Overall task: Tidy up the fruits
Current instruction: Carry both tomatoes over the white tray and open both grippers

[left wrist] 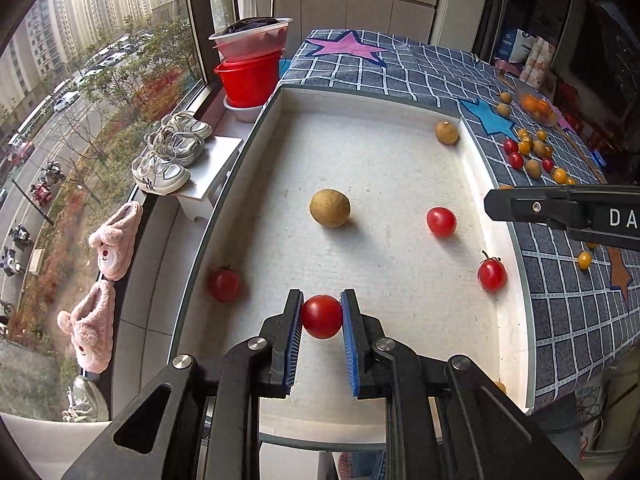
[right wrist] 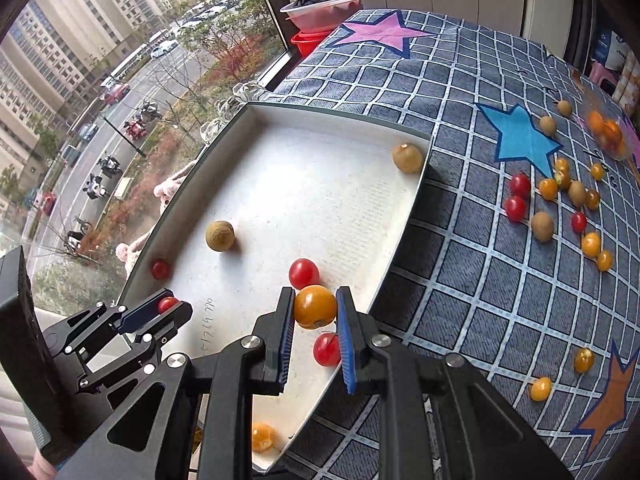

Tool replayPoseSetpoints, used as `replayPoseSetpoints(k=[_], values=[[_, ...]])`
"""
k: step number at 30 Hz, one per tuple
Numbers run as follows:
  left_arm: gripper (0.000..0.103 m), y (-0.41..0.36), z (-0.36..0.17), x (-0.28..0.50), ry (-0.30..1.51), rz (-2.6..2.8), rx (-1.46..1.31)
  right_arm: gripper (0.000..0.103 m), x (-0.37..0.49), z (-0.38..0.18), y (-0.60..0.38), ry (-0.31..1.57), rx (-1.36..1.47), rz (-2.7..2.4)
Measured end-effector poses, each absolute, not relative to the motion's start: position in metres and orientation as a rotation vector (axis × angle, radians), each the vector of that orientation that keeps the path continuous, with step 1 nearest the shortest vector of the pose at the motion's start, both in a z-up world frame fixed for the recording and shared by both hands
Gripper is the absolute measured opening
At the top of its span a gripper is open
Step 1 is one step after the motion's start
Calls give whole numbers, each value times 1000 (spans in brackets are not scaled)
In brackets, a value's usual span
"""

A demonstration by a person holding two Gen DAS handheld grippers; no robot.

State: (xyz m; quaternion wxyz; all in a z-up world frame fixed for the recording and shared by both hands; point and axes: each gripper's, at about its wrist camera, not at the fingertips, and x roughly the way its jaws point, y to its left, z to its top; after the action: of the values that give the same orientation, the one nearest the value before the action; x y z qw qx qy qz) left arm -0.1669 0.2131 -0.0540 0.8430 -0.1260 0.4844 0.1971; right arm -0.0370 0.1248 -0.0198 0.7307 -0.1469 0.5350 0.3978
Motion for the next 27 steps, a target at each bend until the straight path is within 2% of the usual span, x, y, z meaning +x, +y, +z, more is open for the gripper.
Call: replayPoseSetpoints(k=[14,15,16,17,18,19,23,27], values=[[21,210,-67,-142,1087,420,-214,24,-5,-62,175,1222,-464,898],[21,209,-67,-138,1097,425,-200,30,-5,-61,176,1204,-464,929],[23,208,-66,-135,1094,433,-185,41,-4,-61,178,1216,-476,956],[42,208,-66,-132,1107,447,-168,69,-2,-61,179,1231,-475,976],[59,208,-66,-128,1116,466,-154,81,-1,-60,180,1237,-466,1007],[88,208,-65,-126,1122,478,-149,81,0,-57,180,1245,-460,1044],[89,209,-61,-119,1209,490,-167,81,15,-39,167,1293,-410,1084],[89,206,-32,-113,1276,480,-250,81,42,-13,134,1316,-360,1007]])
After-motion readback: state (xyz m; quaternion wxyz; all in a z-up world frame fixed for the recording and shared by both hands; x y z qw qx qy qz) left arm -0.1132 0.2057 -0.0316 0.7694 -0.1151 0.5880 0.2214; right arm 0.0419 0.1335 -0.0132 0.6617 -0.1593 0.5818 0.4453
